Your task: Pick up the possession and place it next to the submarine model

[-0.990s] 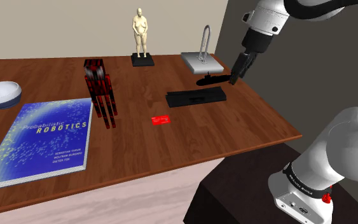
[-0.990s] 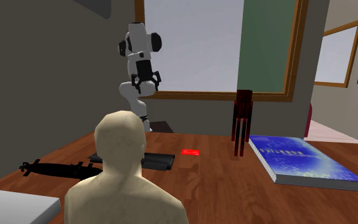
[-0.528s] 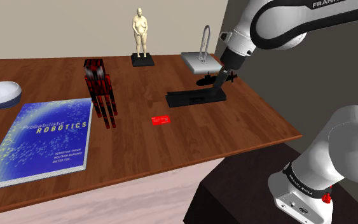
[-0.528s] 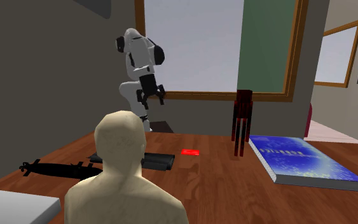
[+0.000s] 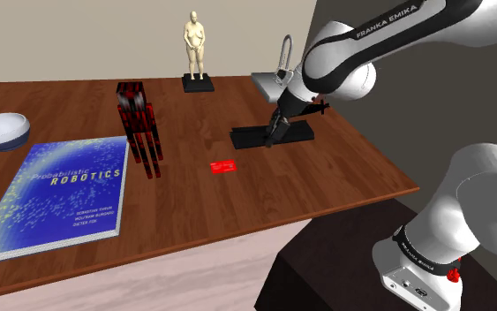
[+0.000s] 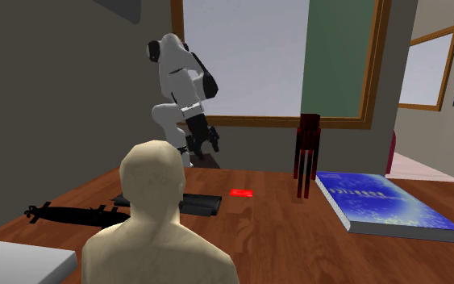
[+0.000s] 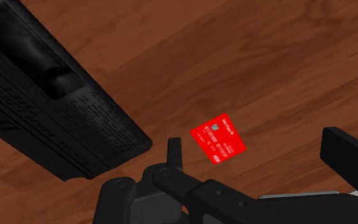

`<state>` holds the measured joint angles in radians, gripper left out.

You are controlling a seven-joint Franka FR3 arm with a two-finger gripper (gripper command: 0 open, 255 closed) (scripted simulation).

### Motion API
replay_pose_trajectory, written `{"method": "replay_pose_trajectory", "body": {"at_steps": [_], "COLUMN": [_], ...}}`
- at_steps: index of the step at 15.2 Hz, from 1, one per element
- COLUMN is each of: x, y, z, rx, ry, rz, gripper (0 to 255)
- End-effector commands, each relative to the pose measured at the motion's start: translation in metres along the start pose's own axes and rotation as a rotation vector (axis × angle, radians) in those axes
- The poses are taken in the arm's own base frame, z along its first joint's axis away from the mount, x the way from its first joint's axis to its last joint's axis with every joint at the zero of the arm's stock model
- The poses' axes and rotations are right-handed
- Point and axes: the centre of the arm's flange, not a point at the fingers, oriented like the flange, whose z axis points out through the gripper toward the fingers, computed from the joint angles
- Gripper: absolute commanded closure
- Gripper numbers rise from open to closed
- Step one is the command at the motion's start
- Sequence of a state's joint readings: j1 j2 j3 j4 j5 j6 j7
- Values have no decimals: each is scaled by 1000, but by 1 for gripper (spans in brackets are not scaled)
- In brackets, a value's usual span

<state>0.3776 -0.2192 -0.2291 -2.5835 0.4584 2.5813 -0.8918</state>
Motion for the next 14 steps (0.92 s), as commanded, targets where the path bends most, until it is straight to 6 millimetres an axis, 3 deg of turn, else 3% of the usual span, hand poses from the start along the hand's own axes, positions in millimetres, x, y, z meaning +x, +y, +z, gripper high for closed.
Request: {"method": "replay_pose_trajectory", "body": {"at_steps": [1,11,14], "x": [11,70,77], "y": [1,2,-1], "z": [25,133,153], "rx": [12,88,95], "ry": [30,173,185], "rz": [-73,-404,-433], "gripper": [0,0,0]}}
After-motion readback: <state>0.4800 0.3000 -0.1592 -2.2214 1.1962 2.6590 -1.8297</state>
